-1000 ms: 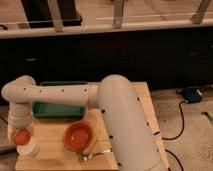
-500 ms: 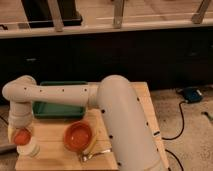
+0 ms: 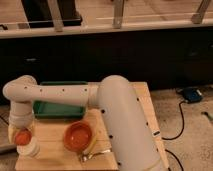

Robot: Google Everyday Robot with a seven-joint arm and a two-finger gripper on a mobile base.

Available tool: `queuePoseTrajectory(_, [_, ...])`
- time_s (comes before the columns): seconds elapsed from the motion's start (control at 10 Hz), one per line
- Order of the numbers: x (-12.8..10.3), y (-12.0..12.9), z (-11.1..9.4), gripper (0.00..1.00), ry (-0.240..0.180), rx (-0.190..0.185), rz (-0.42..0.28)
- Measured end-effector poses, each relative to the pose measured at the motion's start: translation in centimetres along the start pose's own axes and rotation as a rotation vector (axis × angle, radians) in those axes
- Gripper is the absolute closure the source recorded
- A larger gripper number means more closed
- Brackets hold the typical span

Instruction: Place apple in paper cup

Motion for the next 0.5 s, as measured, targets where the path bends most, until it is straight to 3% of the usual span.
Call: queuePoseTrajectory(0.5, [-0.21, 0.17, -0.08, 0.45, -0.016, 0.007, -0.011])
